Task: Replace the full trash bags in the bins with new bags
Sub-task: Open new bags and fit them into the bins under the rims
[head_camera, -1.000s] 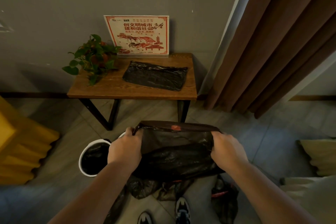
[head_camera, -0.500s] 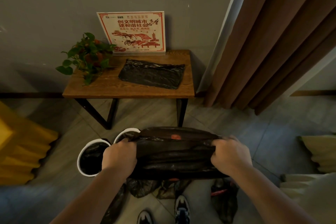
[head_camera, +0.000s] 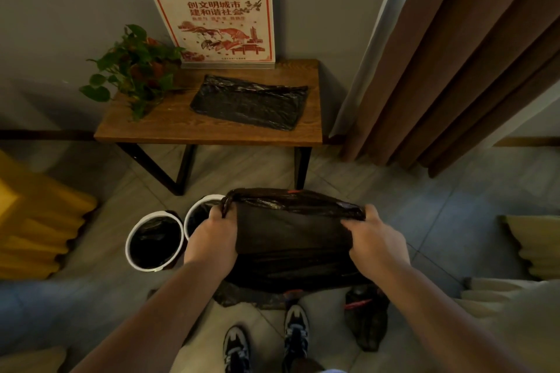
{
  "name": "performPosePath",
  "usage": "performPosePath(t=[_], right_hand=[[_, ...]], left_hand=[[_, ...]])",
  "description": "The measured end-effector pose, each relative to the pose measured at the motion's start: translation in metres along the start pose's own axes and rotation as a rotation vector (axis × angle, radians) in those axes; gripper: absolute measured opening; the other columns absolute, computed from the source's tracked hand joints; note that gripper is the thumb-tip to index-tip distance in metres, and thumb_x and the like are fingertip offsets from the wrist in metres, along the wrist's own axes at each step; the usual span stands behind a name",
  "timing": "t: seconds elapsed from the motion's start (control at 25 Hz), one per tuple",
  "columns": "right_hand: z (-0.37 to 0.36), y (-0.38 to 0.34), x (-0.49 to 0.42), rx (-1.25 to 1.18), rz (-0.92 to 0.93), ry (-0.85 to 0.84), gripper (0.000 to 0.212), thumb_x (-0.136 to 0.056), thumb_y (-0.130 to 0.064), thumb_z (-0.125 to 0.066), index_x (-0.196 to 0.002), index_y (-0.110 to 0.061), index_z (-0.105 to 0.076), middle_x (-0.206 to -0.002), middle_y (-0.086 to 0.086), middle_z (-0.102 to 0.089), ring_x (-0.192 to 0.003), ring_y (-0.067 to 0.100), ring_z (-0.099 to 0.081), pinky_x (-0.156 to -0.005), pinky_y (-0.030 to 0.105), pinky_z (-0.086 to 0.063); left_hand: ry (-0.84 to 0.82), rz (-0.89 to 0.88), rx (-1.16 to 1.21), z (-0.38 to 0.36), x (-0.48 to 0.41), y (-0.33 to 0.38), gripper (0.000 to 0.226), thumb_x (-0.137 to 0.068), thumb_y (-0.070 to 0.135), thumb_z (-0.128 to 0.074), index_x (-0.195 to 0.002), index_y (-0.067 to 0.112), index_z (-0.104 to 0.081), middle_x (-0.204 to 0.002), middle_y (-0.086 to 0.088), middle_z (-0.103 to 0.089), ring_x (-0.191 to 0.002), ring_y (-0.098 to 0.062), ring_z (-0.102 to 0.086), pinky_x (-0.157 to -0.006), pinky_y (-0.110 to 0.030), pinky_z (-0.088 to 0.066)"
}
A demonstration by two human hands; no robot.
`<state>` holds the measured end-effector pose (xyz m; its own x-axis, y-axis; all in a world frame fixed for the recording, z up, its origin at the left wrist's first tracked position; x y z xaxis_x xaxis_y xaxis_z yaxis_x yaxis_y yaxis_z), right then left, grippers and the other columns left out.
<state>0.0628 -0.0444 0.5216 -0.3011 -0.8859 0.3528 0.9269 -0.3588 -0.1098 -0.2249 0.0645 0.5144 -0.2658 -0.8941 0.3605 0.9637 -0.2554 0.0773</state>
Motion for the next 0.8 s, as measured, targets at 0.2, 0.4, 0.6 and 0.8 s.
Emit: performPosePath(t=[0.2,0.4,0.6,0.8], right_hand=[[-0.004,0.012,-0.008,-0.089,0.000,0.009,0.074,-0.090,-0.014,-0.072,-0.154,-0.026,-0.038,-0.158,0.010,-0.032,-0.092,0.016,-0.065,-0.076,0.028,-0.060],[-0.007,0.030,-0.013,-0.049,0.015,0.122,0.052,-0.097,-0.019,-0.059,-0.148,-0.030,-0.054,-0.151,-0.003,-0.051,-0.092,0.016,-0.066,-0.074,0.029,-0.056],[-0.015,0.037,-0.016,-0.014,0.013,0.250,0.010,-0.093,-0.025,-0.071,-0.099,-0.024,-0.079,-0.094,-0.005,-0.070,-0.077,0.014,-0.065,-0.062,0.027,-0.053],[-0.027,0.038,-0.023,-0.126,0.109,0.185,0.022,-0.088,-0.010,-0.071,-0.105,-0.022,-0.074,-0.113,0.002,-0.064,-0.078,0.014,-0.057,-0.066,0.030,-0.055]], left_hand=[[-0.103,-0.054,0.031,-0.012,0.006,0.010,0.092,-0.089,0.008,-0.063,-0.160,0.049,-0.023,-0.158,-0.013,-0.019,-0.117,-0.037,-0.067,-0.092,-0.043,-0.059],[-0.188,-0.083,-0.121,-0.020,0.010,0.016,0.035,-0.094,0.027,-0.057,-0.125,0.038,-0.068,-0.136,-0.002,-0.059,-0.109,-0.029,-0.070,-0.086,-0.042,-0.060],[0.067,0.123,0.103,-0.017,0.005,0.020,0.029,-0.093,0.031,-0.060,-0.121,0.030,-0.066,-0.109,0.001,-0.071,-0.099,-0.027,-0.070,-0.076,-0.039,-0.058],[-0.025,0.148,0.299,-0.032,0.003,0.031,0.075,-0.084,0.003,-0.064,-0.154,0.016,-0.040,-0.149,-0.015,-0.053,-0.133,-0.036,-0.057,-0.108,-0.045,-0.051]])
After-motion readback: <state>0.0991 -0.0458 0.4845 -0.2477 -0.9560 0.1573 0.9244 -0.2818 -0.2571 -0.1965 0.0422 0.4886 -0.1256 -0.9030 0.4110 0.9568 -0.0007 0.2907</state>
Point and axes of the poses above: each hand's wrist, its own x-axis away from the middle knuckle, its own z-axis out of the back of the hand, y = z × x, the point moved 3 cm from there along -x, towards the middle knuckle
